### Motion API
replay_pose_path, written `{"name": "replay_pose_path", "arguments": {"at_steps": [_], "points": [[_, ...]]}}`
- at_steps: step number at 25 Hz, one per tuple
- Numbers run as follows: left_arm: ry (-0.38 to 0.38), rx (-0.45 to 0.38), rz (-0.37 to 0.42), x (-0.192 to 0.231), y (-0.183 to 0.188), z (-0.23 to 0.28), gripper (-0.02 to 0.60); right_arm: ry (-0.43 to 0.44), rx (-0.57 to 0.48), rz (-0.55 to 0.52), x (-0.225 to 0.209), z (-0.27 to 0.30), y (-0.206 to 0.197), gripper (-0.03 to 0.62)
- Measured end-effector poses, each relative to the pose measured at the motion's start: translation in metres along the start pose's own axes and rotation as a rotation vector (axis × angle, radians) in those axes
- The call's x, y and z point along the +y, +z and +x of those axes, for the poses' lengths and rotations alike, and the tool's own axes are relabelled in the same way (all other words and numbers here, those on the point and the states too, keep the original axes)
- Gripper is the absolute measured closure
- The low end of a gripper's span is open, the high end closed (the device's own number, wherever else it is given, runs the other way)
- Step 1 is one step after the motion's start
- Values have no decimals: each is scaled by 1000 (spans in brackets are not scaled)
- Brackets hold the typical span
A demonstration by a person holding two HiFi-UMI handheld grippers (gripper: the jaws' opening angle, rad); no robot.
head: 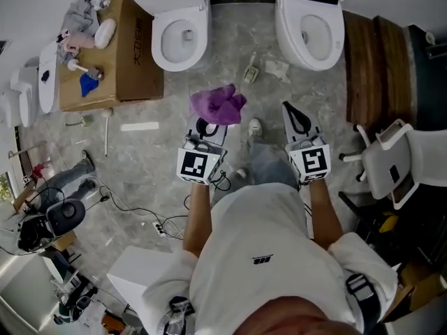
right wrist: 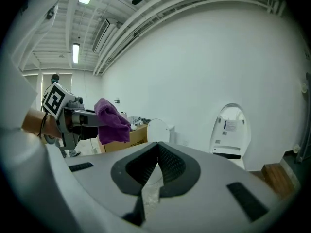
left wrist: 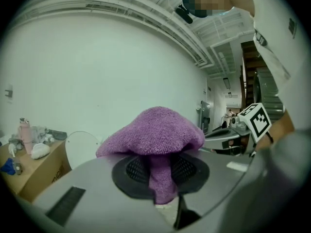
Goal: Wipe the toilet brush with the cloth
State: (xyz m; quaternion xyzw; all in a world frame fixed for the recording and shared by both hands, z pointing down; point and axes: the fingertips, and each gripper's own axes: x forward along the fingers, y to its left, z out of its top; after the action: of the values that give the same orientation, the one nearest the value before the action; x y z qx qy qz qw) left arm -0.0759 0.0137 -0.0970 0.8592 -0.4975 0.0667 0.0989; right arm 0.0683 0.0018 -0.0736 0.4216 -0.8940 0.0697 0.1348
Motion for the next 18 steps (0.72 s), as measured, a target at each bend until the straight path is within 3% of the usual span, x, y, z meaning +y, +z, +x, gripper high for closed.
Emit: {"name": "replay_pose_path", "arguments": {"at_steps": [9,18], "points": [[9,88,-45,45,-63,58,509,37,59,12,-29,76,-59,599],[8,166,-72,80,-156,109,509,50,136,34,-43,132,-163,597]]}}
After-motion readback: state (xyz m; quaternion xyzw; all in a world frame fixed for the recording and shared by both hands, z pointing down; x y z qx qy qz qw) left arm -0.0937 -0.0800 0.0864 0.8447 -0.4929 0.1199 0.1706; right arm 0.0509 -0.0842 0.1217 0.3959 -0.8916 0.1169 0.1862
